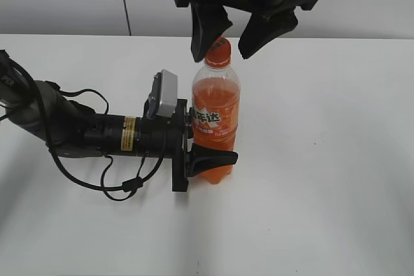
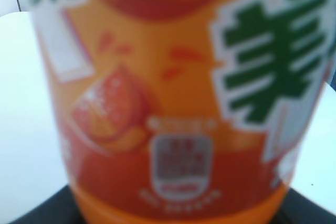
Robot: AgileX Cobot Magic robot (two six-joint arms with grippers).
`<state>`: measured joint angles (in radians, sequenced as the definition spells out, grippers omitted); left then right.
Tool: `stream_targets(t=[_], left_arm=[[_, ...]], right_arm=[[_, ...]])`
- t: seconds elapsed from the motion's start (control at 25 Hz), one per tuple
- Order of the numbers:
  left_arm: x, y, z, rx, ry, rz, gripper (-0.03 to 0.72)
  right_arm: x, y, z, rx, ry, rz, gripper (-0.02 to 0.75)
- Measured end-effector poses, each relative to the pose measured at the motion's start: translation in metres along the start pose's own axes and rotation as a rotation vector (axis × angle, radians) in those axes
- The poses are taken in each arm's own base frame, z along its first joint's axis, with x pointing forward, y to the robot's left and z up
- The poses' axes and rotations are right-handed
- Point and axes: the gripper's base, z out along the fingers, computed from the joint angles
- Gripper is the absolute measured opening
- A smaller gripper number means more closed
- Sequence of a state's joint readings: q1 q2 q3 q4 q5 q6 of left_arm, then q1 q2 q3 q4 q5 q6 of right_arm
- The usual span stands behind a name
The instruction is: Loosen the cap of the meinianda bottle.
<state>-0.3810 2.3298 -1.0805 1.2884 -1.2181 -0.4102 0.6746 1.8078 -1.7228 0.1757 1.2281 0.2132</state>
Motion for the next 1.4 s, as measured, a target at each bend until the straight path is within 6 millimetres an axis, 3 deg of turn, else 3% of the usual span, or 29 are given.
stream_targets(t=[0.52, 0.76, 1.12, 1.24, 1.4], left_arm=[[0.000, 0.000, 0.000, 0.000, -0.001, 0.000, 0.391], [0.000, 0.000, 0.000, 0.000, -0.001, 0.000, 0.391], [0.000, 0.000, 0.000, 0.000, 0.000, 0.000, 0.391], [0.000, 0.000, 0.000, 0.000, 0.000, 0.000, 0.391], [0.000, 0.000, 0.000, -0.001, 0.000, 0.000, 0.391]], right_arm=[[-0.005, 0.002, -0.006, -0.006, -0.029, -0.026, 0.514], [-0.008, -0.001, 0.007, 0.025, -0.007, -0.037, 0.514], [-0.010, -0.002, 0.007, 0.032, -0.011, -0.051, 0.510], [-0.010, -0.002, 0.007, 0.041, -0.013, -0.057, 0.450], [-0.010, -0.002, 0.007, 0.036, -0.014, -0.063, 0.287]])
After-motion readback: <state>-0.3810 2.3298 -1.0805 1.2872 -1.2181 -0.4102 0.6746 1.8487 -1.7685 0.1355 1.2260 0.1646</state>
